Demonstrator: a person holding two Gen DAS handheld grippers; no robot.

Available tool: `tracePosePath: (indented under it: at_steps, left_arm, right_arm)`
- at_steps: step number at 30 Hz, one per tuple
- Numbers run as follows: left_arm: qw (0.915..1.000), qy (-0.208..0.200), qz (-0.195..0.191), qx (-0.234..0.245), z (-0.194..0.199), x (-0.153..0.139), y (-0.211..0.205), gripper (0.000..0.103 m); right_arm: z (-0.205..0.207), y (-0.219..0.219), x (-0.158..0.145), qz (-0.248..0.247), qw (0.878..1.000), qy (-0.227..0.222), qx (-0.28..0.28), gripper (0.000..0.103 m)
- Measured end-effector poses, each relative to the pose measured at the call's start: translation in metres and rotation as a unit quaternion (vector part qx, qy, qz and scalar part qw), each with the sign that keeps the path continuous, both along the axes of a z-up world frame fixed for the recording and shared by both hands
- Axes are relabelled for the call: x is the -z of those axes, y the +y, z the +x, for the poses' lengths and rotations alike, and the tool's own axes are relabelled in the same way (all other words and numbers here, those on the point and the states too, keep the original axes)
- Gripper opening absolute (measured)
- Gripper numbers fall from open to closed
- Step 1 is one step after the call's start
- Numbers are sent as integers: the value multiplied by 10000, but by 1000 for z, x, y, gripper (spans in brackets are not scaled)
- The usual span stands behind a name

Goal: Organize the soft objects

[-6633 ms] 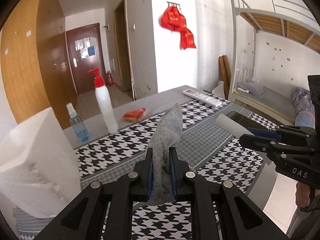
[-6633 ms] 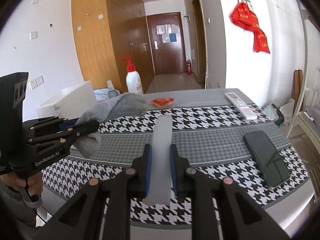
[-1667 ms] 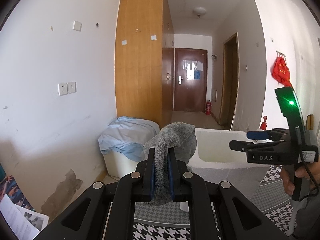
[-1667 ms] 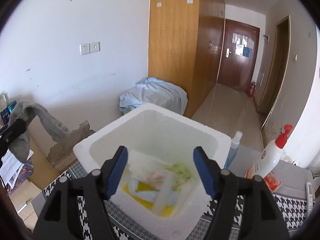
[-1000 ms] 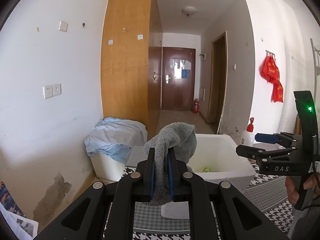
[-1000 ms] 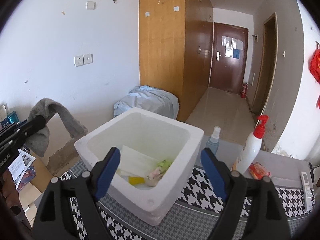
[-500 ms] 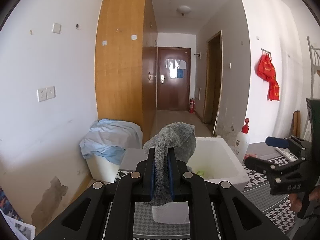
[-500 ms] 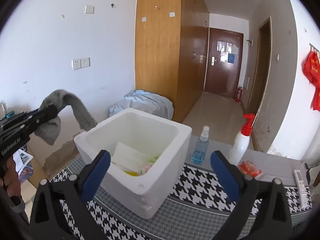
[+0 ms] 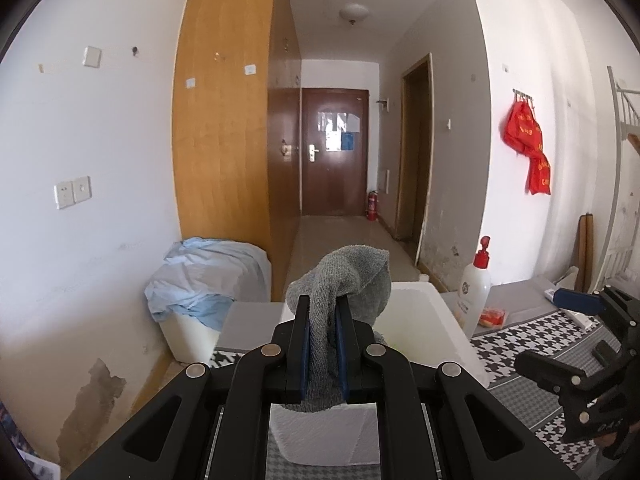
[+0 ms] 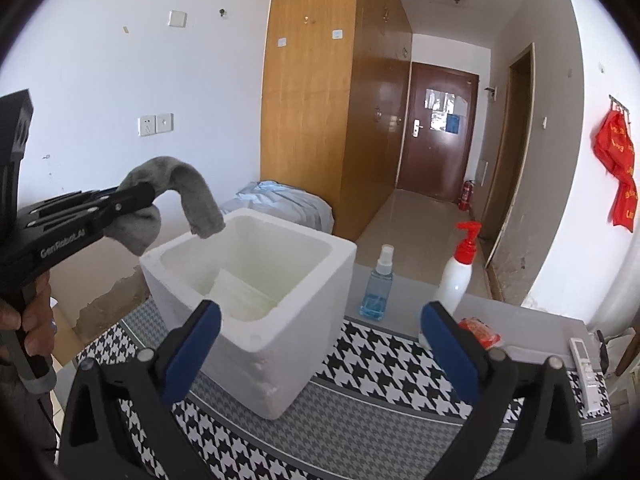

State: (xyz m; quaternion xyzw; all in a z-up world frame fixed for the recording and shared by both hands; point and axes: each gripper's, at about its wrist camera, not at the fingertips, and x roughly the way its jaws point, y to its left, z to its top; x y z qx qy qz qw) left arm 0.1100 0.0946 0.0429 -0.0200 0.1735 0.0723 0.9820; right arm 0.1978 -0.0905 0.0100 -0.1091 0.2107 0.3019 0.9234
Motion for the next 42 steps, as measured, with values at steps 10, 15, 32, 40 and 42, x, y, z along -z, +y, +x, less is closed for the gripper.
tracePosePath:
  at_steps: [10,15,32,40,42]
  left_arm:
    - [9996,222,12,190,31,6,-9,12]
    - [9989,404,-34,234,49,12,-10,12]
    - [9993,256,187,198,44,15,-18,102]
    - [9997,64,72,206,21,4,-20,102]
    - [9997,3,59,242,13,0,-22,102]
  right_arm:
    - [2,-22,7,-5,9996,82,284,101]
    - [1,-32,10,8,9992,101,398,101]
    - [-7,-46,10,35,9985,145,531,102]
    - [-23,-50,2,162,9988,73,463,101]
    - [-26,-52,0,234,9988,86,433,102]
